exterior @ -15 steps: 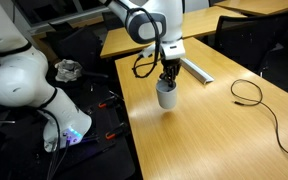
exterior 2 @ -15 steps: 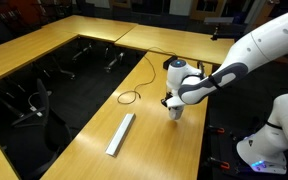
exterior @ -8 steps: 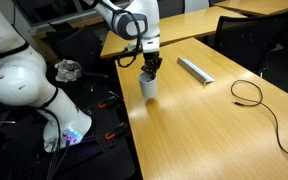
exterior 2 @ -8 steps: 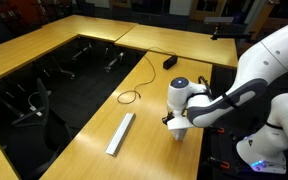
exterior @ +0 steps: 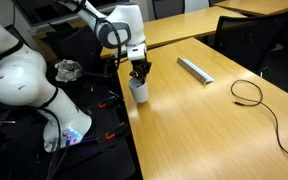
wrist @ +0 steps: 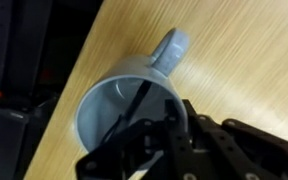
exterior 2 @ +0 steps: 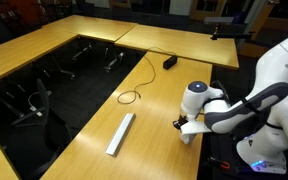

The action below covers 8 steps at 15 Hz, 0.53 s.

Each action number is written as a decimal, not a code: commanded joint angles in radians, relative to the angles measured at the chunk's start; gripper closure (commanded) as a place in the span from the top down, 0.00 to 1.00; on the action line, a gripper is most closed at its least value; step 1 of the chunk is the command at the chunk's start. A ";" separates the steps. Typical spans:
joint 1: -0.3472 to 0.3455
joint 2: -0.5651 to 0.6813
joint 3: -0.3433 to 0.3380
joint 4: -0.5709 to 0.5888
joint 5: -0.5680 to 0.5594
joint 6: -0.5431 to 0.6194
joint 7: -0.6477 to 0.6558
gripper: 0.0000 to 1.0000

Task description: Move the mug to the left and then forward

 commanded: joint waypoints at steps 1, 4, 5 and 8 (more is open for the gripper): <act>-0.026 -0.087 0.015 -0.092 0.071 0.076 -0.107 0.03; -0.057 -0.045 0.024 -0.054 0.056 0.090 -0.136 0.03; -0.065 -0.039 0.024 -0.051 0.058 0.093 -0.133 0.03; -0.083 -0.023 0.028 -0.050 0.056 0.106 -0.120 0.03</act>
